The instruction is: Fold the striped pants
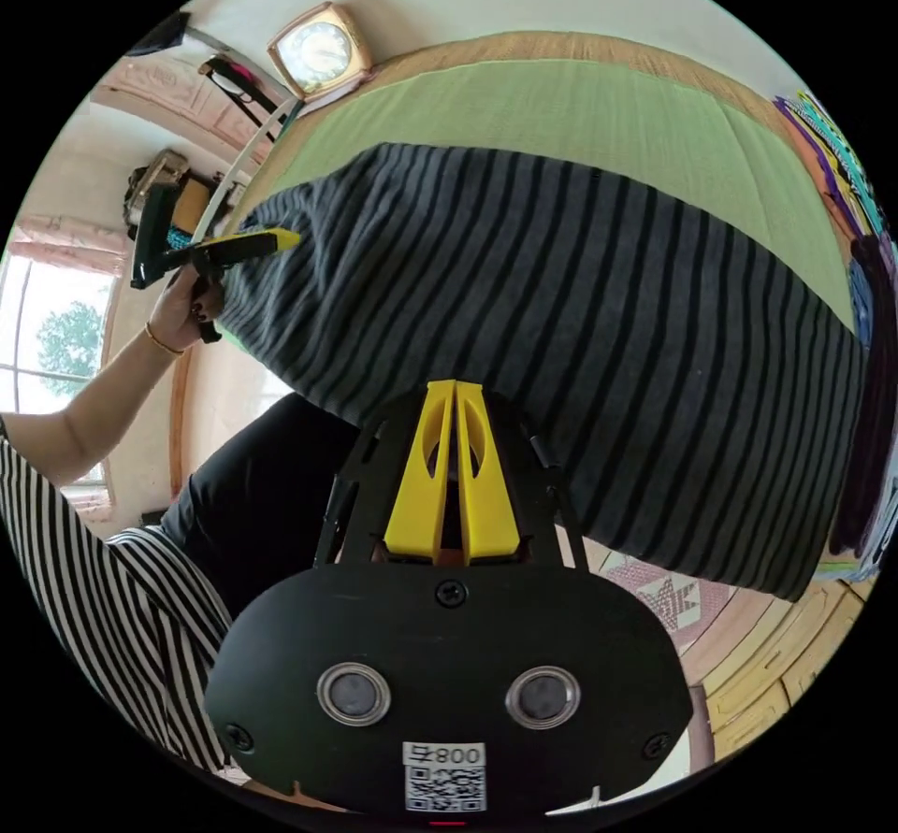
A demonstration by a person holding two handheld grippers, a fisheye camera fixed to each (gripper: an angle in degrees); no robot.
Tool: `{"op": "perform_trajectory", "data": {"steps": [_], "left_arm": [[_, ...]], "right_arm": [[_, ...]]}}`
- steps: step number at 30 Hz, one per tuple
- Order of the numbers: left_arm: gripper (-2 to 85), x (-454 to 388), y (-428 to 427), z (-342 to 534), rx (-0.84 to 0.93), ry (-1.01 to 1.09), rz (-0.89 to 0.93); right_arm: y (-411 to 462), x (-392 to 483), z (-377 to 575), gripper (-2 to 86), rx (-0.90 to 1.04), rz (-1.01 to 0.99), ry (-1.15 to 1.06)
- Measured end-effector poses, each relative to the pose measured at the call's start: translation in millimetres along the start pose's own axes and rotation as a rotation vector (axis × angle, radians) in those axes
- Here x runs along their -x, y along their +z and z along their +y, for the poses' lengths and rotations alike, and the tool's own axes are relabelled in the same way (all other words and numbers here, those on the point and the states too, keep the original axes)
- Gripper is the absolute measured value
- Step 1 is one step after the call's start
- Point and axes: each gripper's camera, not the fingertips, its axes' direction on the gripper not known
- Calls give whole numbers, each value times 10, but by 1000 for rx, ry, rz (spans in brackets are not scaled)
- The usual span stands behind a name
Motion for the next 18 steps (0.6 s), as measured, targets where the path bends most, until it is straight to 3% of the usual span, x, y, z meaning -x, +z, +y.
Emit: {"op": "perform_trajectory", "data": {"steps": [3,6,13,18], "left_arm": [[2,180,527,-234,136,-32,-111],[1,259,649,-352,120,-87,-56],[0,-88,1008,-936,-30,45,72],[1,-188,1792,-1539,47,56,12]], "right_arm": [[95,-208,198,1,4,-4,46],[28,-396,342,1,-11,-54,75],[-364,-980,840,1,-150,-24,182],[-334,-1404,1205,1,-150,-39,257]]}}
